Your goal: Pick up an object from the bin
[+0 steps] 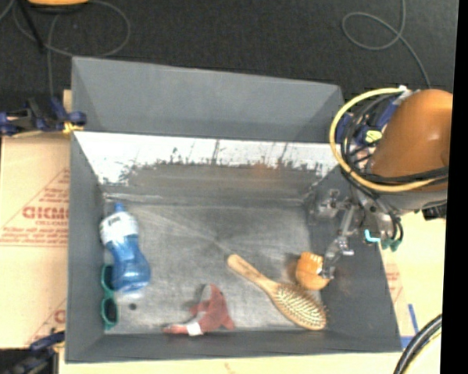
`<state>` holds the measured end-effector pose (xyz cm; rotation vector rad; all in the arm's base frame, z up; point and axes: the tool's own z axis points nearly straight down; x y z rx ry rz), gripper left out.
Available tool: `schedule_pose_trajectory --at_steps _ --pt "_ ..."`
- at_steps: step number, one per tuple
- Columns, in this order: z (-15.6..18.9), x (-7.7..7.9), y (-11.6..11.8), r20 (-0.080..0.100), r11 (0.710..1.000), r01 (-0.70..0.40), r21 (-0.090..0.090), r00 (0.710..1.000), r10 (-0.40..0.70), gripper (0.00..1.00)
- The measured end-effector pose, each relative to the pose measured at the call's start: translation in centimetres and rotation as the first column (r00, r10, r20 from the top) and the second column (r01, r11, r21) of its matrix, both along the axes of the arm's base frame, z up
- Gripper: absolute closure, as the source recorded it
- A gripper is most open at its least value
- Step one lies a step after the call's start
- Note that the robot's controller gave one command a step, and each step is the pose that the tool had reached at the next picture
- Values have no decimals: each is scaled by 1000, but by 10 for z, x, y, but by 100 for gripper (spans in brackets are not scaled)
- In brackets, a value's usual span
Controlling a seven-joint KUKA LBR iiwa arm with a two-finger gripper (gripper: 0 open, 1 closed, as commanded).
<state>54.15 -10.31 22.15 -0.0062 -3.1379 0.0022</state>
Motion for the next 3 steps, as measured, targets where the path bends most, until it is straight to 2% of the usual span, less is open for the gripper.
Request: schedule_pose_trajectory --at_steps 1,2,3 --pt "4 2 0 8 1000 -2 -1 1000 2 0" --pt "-54 -13 -6 13 1000 4 -2 1000 -4 0" --pt "-142 -15 -14 5 1000 -30 9 1000 30 100"
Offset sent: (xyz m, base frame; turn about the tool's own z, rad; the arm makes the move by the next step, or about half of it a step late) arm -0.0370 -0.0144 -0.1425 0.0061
